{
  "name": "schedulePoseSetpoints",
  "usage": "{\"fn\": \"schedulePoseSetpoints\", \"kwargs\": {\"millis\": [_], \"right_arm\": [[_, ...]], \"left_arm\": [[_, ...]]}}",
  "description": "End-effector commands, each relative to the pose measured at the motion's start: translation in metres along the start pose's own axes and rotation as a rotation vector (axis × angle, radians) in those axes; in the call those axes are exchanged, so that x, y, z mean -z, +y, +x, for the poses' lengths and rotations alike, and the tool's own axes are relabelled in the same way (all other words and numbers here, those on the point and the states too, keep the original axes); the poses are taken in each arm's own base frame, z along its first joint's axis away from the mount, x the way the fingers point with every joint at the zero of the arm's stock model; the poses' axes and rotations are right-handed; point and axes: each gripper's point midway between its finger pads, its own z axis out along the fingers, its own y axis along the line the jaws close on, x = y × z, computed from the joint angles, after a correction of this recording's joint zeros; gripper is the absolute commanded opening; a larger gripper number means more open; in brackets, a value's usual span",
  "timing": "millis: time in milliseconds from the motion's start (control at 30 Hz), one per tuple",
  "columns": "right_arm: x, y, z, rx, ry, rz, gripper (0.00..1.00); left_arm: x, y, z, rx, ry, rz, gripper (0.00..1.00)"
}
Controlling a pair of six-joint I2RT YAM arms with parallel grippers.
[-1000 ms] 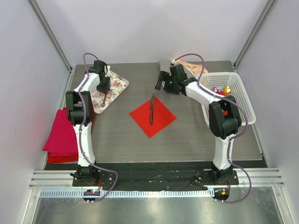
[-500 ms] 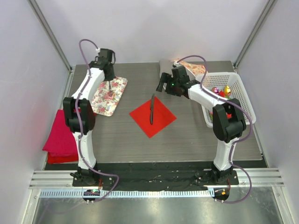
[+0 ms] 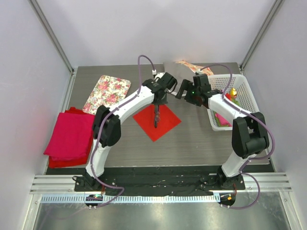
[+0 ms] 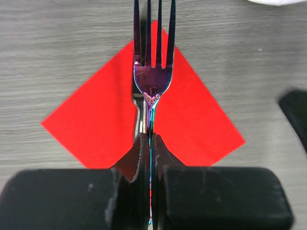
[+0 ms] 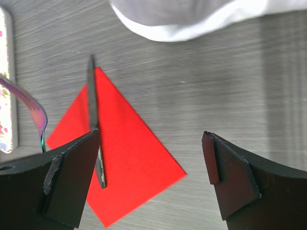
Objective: Place the utensils on the paper napkin and roll it up
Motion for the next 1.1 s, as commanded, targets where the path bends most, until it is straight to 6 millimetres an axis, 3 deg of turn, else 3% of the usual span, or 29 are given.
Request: {"fn": "schedulePoseSetpoints", "kwargs": {"millis": [0,267,1067], "right_arm": [[0.018,0.0,-0.016,-0.017,-0.07,-0.012,0.97],[0.021,-0.007,-0.016,-0.02,-0.068,-0.01,0.98],[0.02,-0.017,-0.018,-0.042,-0.065,-0.012,0.98]], "left_arm": [[-0.016,-0.003,0.003,0.094,0.036,-0.045,0.02],[-0.043,-0.009,0.015,0.071,0.071,-0.061,0.07],[-0.075,-0.01,0.03,0.008,0.114,-0.093,0.1]]}}
